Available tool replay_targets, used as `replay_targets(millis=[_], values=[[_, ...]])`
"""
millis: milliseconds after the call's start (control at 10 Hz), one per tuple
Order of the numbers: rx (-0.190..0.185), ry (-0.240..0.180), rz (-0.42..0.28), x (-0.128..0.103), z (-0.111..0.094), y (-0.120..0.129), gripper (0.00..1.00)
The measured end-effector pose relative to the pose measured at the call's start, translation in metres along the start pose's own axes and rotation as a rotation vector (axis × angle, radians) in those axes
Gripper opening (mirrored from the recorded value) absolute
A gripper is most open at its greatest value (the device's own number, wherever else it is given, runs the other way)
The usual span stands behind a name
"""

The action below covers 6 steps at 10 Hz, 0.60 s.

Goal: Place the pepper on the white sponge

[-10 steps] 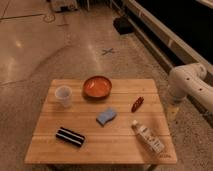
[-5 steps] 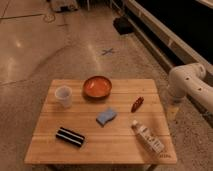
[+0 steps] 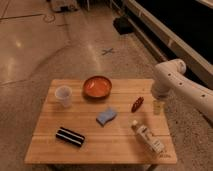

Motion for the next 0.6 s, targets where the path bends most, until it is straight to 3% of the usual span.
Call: replay_targets(millis=[300, 600], values=[[0.005, -0.013, -0.029, -0.043, 0.034, -0.025, 0.80], [0.004, -0.019, -0.017, -0.048, 0.048, -0.040, 0.80]])
